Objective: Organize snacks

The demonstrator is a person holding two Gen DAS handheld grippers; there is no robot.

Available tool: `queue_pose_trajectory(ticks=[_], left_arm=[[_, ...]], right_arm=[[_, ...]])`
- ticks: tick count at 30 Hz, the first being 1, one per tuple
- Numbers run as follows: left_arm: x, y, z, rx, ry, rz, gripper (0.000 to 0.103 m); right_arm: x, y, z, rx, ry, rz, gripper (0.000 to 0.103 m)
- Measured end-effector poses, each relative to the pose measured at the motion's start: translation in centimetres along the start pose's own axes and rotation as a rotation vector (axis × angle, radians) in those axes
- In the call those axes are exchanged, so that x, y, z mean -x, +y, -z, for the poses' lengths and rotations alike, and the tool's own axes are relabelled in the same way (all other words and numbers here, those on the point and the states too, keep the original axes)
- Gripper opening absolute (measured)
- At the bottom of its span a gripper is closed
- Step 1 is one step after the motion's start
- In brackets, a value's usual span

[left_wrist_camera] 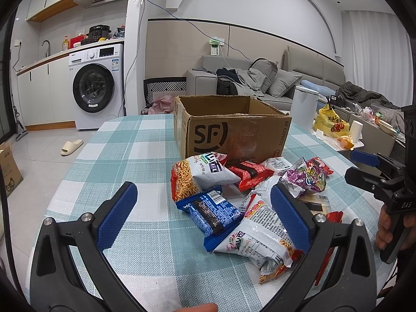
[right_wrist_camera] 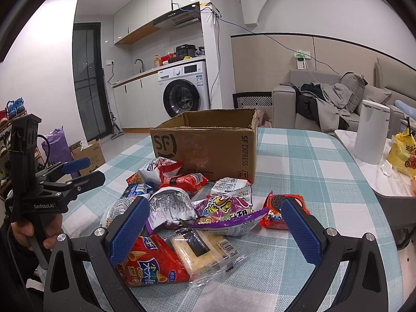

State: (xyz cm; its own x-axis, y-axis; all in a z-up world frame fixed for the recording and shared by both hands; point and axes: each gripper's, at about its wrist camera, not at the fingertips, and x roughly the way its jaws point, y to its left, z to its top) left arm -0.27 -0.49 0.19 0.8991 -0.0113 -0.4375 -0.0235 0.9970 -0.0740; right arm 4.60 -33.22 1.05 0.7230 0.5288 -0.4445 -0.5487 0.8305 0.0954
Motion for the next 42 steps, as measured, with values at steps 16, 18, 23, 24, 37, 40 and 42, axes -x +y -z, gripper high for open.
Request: queue_pose_trajectory(ticks=[16,18,23,24,37,40,42], left_arm=[[0.0,0.0,0.0,-0.001,0.0,0.0,0.102],[0.0,0.0,0.0,-0.002,0.0,-0.001,0.102],[0.0,0.0,0.0,0.002,0.009,0.011,0.102],[0.0,-0.1,-0.1,0.002,0.008,0.013,0.102],[0.6,-0.7,0.2,-0.029,0.067,0.064,0.102],[0.7,-1.0,0.6,-0.039,0.082,0.071,0.102],[0.8,-1.2,0.7,-0.048,0.092,0.072,0.102]], right_arm=[[0.1,0.1,0.0,0.003,-0.002,0.001,0.103],[-0.1,0.5,0.1,0.004,-0.003,0.003,0.103],[0.3,0.3,-0.2,0.004,0.019,0.024,0.103],[0.2,0.2,-0.1,0.004,0.024,0.035,0.103],[-0.8,0.8,0.8,-0.046,0.16,-0.072,0.103],[-0.5,1.7,1.2,-0.031,0.172,-0.084,0.103],[-0.5,2.1,1.4,-0.021,0.18,-0.097,0.102]])
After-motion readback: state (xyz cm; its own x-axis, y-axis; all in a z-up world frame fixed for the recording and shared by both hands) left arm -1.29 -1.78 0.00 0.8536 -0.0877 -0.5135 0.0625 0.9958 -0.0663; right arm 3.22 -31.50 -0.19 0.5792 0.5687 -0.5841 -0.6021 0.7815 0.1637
